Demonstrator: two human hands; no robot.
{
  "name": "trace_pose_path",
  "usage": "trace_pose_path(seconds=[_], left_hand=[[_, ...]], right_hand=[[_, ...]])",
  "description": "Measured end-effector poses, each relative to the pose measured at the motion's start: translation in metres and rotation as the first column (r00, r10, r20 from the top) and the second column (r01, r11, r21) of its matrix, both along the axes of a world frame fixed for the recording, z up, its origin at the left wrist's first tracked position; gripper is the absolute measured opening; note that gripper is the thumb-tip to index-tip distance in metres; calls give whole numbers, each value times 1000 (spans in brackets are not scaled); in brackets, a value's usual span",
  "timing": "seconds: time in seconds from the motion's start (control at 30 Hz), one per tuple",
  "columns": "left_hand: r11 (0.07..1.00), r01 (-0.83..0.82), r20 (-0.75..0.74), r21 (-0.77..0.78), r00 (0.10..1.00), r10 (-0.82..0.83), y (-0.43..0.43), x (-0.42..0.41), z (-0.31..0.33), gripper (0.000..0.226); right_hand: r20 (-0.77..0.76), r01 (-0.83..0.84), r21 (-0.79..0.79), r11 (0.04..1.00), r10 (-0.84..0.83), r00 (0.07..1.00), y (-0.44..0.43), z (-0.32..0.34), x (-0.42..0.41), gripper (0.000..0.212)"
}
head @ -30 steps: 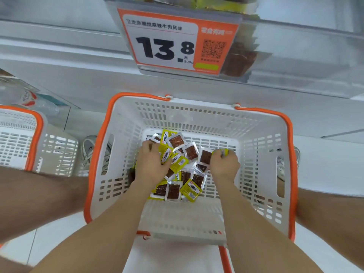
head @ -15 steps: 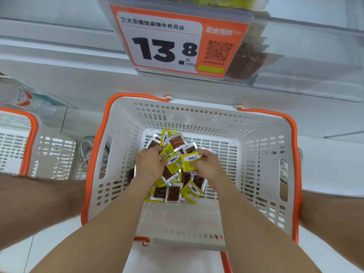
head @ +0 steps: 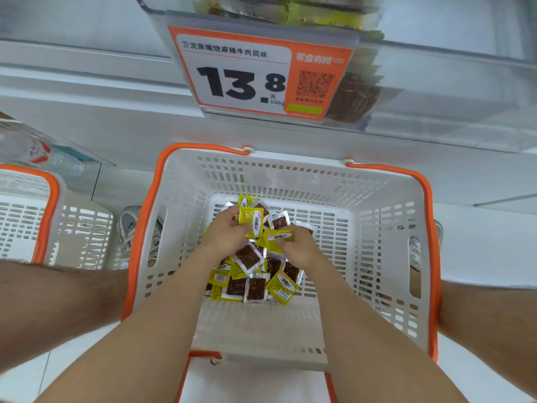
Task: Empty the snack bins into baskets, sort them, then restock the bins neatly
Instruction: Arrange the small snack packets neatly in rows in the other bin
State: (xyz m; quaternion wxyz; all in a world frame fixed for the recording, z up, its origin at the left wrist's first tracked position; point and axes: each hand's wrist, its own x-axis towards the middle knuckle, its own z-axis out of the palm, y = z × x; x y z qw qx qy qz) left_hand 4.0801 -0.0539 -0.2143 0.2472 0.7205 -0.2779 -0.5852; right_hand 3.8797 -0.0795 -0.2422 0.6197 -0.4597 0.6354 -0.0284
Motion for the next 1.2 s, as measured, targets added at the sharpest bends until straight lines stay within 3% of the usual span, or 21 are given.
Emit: trace_pose_path(seconds=[0.07,0.13,0.27,0.33,0.4,0.47,0.53,0.6,0.67,0.73,0.77,0.87,0.97,1.03,1.07,1.13,1.2], left_hand=[[998,-38,52,-43,998,40,2,-1,1,34],[992,-124,-38,-9,992,124,4,-8,7,31],[968,-229,-348,104,903,251,4,-35,24,6],[976,-212,-333,46,918,215,6,-43,20,16],[966,-258,-235,18,938,255,9,-43,15,23],[956,-294,-165,2,943,290,12,-37,10,21],[956,-295,-147,3,945,292,15,-29,11,12],[958,-287,-132,11,949,286,17,-21,10,15],[965,-259,-138,42,955,263,18,-17,9,18],[966,-248,-189,74,948,257,20,-17,7,20],[966,-242,-213,88,943,256,20,-17,6,21],[962,-247,-237,121,933,269,21,-17,5,26],[971,-194,-186,137,958,217,22,-14,5,34],[981,-144,-189,127,968,167,21,-11,8,32],[978,-165,-223,125,956,190,19,-12,11,26],[964,-214,-339,156,905,256,15,-12,18,19],[953,-221,-434,207,852,292,10,-10,26,37]], right_hand=[[75,253,143,957,-265,961,-2,0,-3,14],[130,403,285,870,-451,883,-4,0,-1,34],[253,472,263,841,-533,808,-4,13,20,27],[163,372,103,922,-385,909,-1,18,27,17],[57,163,13,986,-164,985,3,22,28,30],[16,96,-2,995,-95,995,5,23,21,40],[-113,-8,-121,993,-5,994,8,14,6,26],[-302,-291,-171,941,231,925,11,5,-12,22],[-382,-575,-75,815,509,771,21,-1,-20,26],[-366,-699,-32,714,642,673,35,-7,-20,27],[-356,-700,-50,712,642,678,41,-8,-19,23],[-279,-532,-96,841,490,826,47,-11,-18,12],[-190,-120,-175,977,86,978,26,-6,-17,16],[18,226,-121,967,-226,974,6,6,-12,26],[130,298,-43,954,-291,948,-2,15,-8,28],[263,223,0,975,-215,941,-13,29,7,30],[243,98,-75,992,-77,967,-14,33,24,37]])
